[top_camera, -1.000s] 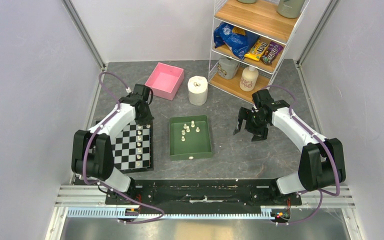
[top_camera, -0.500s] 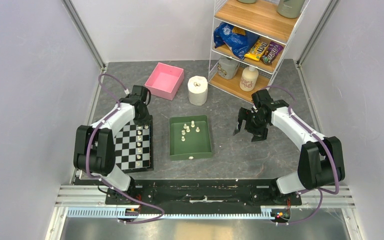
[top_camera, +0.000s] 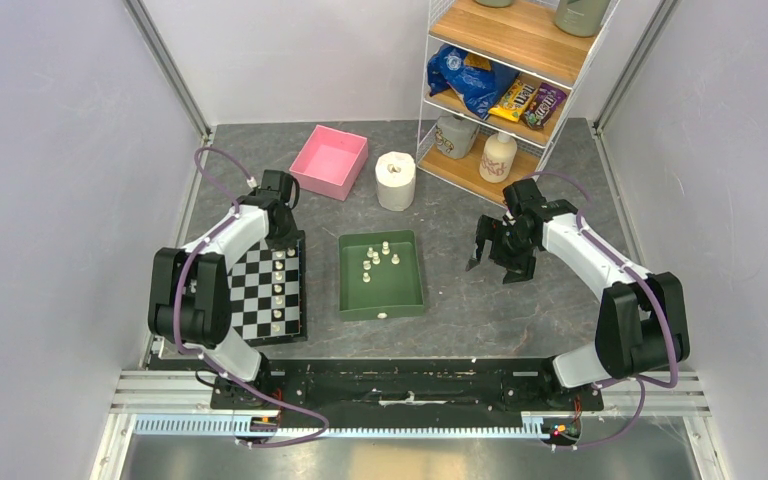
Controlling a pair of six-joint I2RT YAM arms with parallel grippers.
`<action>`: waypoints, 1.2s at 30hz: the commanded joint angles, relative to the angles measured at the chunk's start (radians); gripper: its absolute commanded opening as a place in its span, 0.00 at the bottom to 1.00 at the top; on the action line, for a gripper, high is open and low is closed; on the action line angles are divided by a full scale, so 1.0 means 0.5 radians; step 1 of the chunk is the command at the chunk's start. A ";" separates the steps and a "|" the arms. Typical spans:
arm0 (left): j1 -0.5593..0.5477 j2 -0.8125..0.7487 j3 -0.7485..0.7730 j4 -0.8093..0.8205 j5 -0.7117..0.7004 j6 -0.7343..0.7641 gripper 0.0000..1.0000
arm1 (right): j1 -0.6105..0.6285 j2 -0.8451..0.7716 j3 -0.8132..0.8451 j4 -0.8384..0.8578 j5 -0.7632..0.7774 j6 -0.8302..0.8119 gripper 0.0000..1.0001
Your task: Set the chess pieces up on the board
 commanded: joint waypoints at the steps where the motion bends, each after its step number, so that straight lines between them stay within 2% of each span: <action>1: 0.012 0.035 0.006 0.066 0.033 0.081 0.02 | -0.008 0.017 0.050 0.023 0.024 -0.026 0.99; 6: 0.012 0.031 -0.009 0.065 0.091 0.076 0.03 | -0.007 0.026 0.047 0.029 0.021 -0.026 0.99; 14: 0.012 0.053 -0.012 0.051 0.074 0.066 0.13 | -0.007 0.021 0.045 0.029 0.017 -0.025 0.99; 15: 0.010 0.053 -0.012 0.046 0.072 0.066 0.15 | -0.007 0.020 0.044 0.029 0.017 -0.027 0.99; 21: 0.012 -0.023 -0.006 0.024 0.079 0.056 0.42 | -0.007 0.027 0.045 0.029 0.008 -0.025 0.99; 25: 0.012 -0.138 0.036 -0.008 0.144 0.062 0.50 | -0.010 0.025 0.049 0.029 0.007 -0.026 0.99; 32: -0.023 -0.455 0.089 0.025 0.388 0.039 0.54 | -0.009 0.011 0.043 0.028 0.004 -0.016 0.99; 36: -0.218 -0.507 0.080 0.041 0.392 -0.012 0.53 | -0.009 0.000 0.038 0.030 0.000 -0.013 0.99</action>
